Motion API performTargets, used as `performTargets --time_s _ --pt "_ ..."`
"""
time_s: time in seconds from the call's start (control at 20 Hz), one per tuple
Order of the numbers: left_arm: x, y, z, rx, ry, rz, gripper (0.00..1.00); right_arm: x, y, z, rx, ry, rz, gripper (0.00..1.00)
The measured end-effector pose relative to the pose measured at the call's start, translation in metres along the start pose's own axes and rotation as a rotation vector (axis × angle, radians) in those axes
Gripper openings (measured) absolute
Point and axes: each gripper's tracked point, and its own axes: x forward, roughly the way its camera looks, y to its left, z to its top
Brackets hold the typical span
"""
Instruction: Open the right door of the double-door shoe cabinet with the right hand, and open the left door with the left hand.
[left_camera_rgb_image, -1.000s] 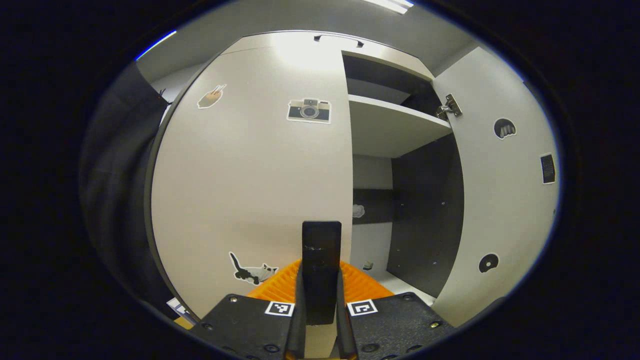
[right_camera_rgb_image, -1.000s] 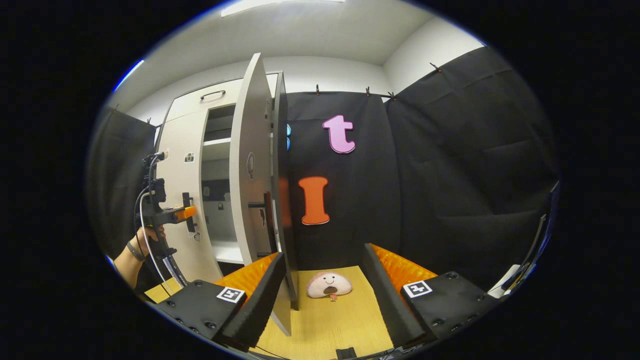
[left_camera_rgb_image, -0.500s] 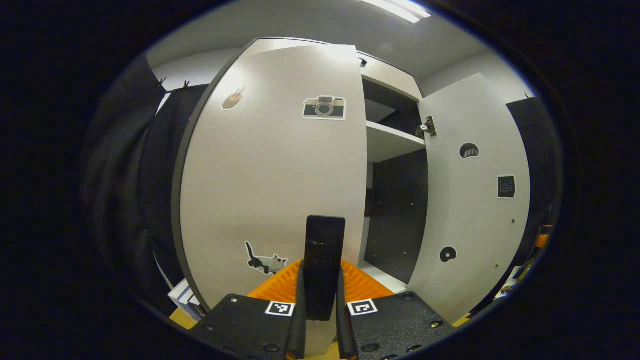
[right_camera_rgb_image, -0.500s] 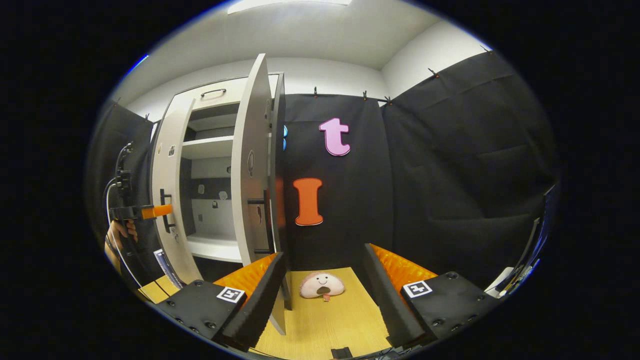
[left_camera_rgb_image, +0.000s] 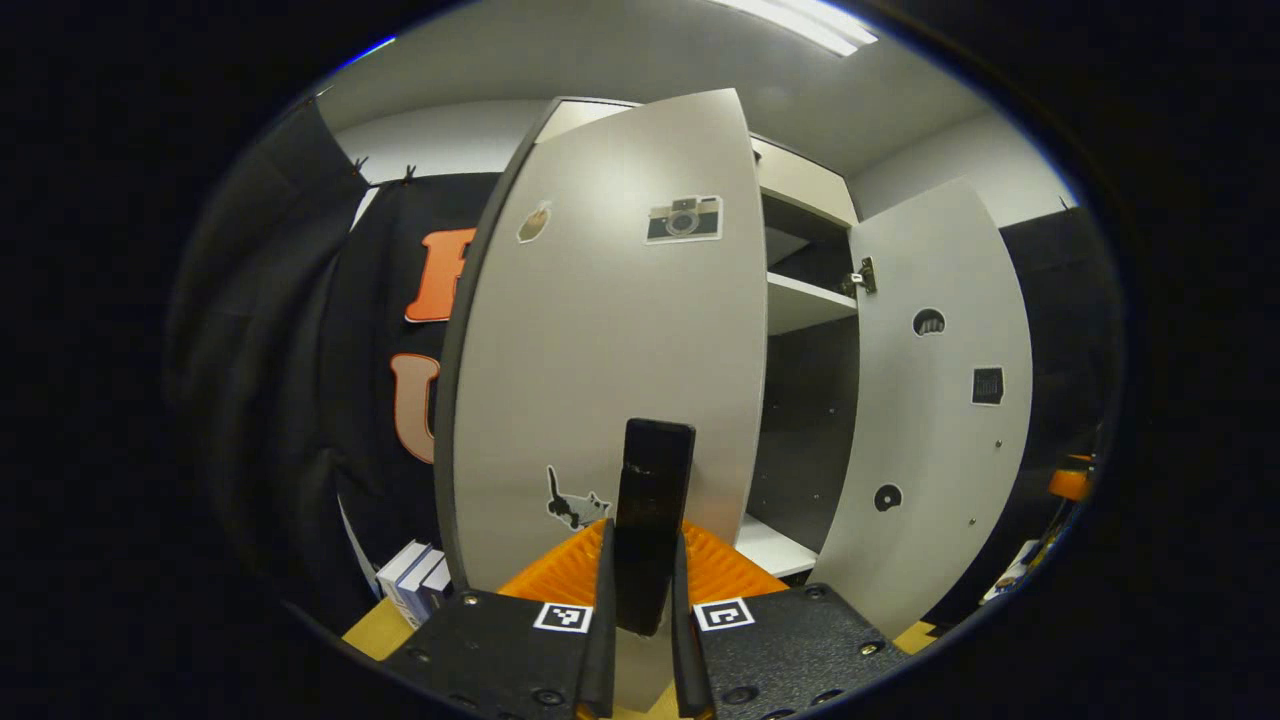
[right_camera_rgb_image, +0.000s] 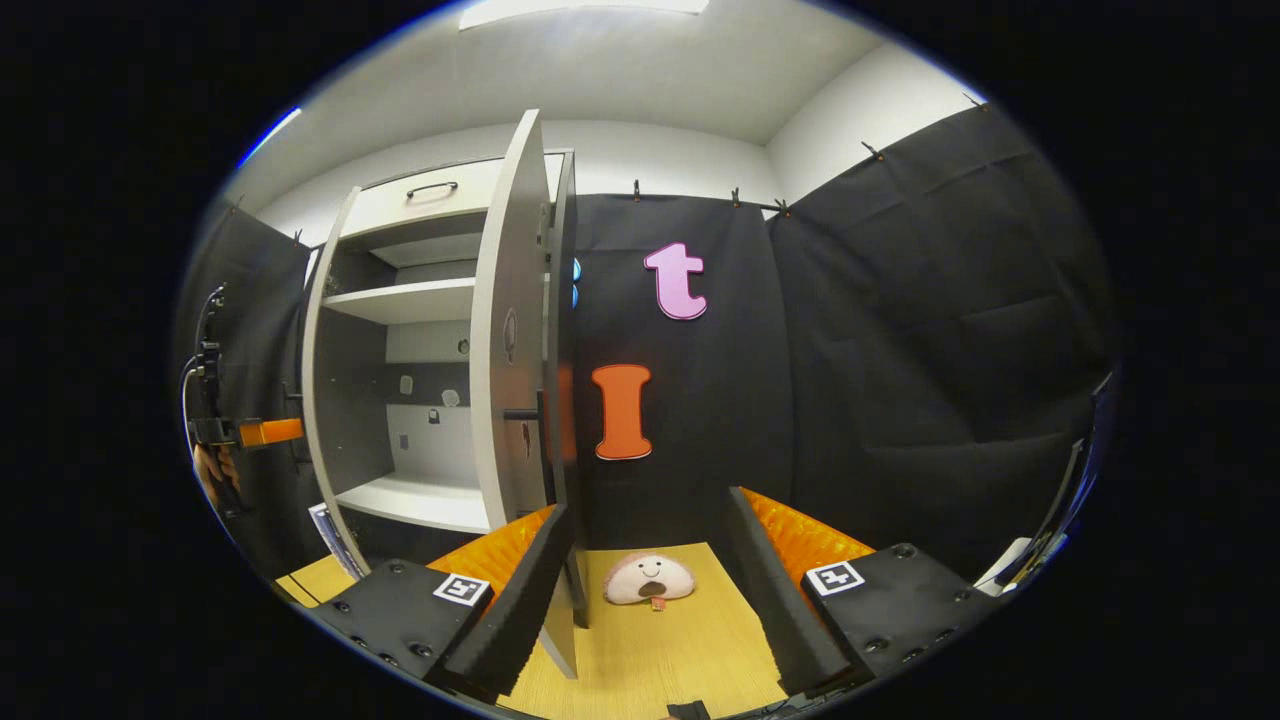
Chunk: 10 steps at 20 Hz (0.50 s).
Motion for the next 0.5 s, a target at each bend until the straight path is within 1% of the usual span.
performTargets --time_s 0.1,0.25,0.3,0.5 --pt "-0.010 0.012 0.003 -0.027 -0.006 0.059 0.23 0.002 0.001 0.001 0.002 -0.005 0.005 0.99" --pt "-0.026 0.029 0.005 0.024 -0.010 0.130 0.21 0.002 0.005 -0.002 -0.005 0.002 0.022 0.99" --pt "-0.034 0.036 0.005 0.025 -0.014 0.156 0.21 0.004 0.005 -0.003 -0.006 0.010 0.023 0.99" --pt "-0.048 0.057 0.013 -0.010 -0.049 0.246 0.19 0.008 0.010 -0.008 0.004 0.024 0.042 0.99"
